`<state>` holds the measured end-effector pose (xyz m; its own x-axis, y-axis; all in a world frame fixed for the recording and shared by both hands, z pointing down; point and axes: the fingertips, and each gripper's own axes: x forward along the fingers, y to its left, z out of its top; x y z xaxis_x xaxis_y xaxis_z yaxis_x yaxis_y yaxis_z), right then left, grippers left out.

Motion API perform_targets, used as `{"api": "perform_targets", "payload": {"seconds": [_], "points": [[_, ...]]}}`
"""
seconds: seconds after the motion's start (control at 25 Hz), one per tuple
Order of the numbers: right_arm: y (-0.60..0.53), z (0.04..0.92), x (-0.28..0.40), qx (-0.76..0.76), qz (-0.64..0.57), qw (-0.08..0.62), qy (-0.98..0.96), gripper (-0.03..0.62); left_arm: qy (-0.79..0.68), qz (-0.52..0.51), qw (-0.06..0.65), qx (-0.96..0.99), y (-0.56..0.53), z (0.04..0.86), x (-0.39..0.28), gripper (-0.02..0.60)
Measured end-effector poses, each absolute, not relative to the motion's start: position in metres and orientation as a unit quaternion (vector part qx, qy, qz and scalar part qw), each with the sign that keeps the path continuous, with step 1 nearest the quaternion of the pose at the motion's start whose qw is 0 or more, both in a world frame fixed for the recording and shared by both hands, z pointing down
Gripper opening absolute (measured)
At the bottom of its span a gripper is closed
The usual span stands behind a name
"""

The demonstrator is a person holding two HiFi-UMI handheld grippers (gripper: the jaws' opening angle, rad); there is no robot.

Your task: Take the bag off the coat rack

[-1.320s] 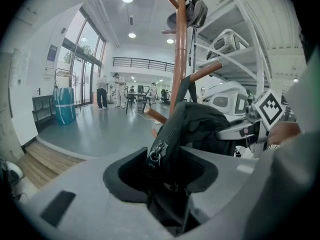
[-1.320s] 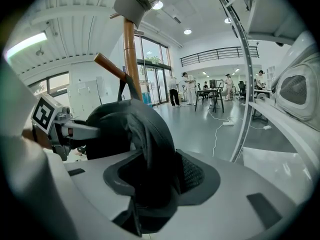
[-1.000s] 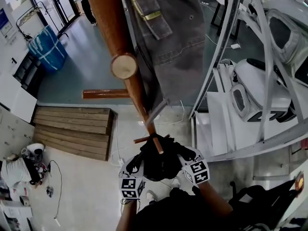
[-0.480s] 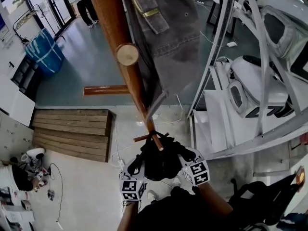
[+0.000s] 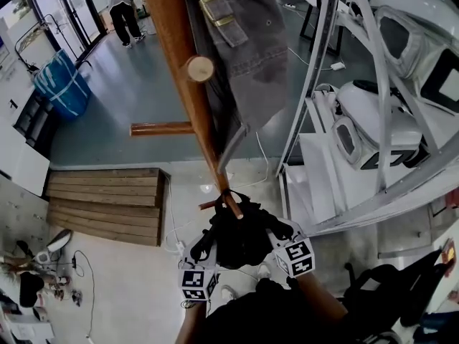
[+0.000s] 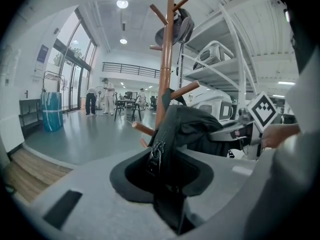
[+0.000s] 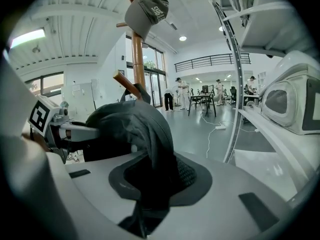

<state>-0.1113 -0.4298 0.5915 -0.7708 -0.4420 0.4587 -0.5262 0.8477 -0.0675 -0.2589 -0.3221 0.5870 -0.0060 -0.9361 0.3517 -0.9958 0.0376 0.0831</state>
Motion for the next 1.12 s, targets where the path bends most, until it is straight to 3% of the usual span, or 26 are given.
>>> {"api": "perform_targets", "payload": {"seconds": [1.12], "points": [[-0.359, 0.55, -0.069, 0.33, 0.084, 0.193, -0.92, 0.083, -0.646, 0.062, 0.129, 0.75, -0.274, 0.548, -0.221, 0.095]]}}
